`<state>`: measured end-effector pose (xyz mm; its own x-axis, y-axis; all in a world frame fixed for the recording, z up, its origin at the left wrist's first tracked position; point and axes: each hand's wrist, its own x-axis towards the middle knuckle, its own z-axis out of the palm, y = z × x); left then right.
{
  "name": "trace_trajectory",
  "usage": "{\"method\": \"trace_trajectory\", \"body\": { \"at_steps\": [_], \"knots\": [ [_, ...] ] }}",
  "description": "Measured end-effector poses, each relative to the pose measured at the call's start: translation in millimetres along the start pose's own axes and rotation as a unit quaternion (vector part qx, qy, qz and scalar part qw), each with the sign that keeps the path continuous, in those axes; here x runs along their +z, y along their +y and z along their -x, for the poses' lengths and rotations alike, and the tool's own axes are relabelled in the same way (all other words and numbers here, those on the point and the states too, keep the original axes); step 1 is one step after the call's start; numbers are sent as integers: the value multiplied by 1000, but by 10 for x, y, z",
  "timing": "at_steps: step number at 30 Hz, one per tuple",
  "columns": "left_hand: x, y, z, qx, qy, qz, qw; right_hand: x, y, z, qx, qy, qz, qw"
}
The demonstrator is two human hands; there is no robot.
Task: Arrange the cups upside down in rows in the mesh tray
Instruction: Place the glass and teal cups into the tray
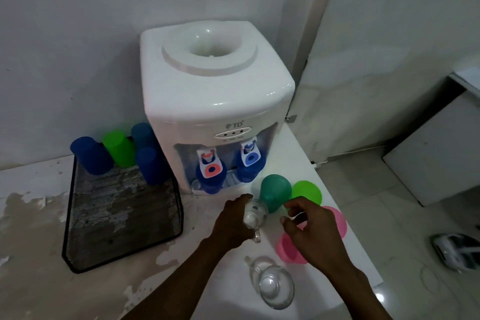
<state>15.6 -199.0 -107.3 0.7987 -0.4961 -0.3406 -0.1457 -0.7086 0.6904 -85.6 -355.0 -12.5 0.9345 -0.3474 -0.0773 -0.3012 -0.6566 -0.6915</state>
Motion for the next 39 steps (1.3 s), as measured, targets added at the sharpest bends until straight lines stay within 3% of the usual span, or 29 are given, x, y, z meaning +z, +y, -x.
{"method": "trace_trajectory", "body": {
  "at_steps": [6, 9, 12, 17, 24, 28, 32, 35, 39],
  "knots": [
    [-17, -24, 98, 26, 31, 68, 997, 11, 28, -232, 0, 33, 48, 998],
    [-101, -135, 201, 14, 42, 97, 994, 80, -35, -464, -15, 36, 183, 982],
    [-254, -251, 304, -12, 40, 117, 992, 178, -44, -715, 30, -46, 318, 946],
    [-513, -458, 474, -38, 41, 142, 988, 344, 19, -913, 51, -115, 366, 922],
    [-747, -497, 640, -92, 33, 212, 972, 375, -75, -760, 26, -67, 313, 947],
    [-859, -559, 760, -118, 40, 292, 948, 394, -340, -549, 21, -89, 72, 993],
    [-1047, -666, 939, -168, 101, 434, 879, 606, -680, -385, 19, -117, -91, 989],
    [-1171, -815, 1004, -208, 161, 500, 825, 835, -899, -310, 26, -157, -153, 975],
    [-1447, -1097, 935, -239, 206, 686, 655, 1141, -1148, -257, 50, -206, -161, 964]
  ]
}}
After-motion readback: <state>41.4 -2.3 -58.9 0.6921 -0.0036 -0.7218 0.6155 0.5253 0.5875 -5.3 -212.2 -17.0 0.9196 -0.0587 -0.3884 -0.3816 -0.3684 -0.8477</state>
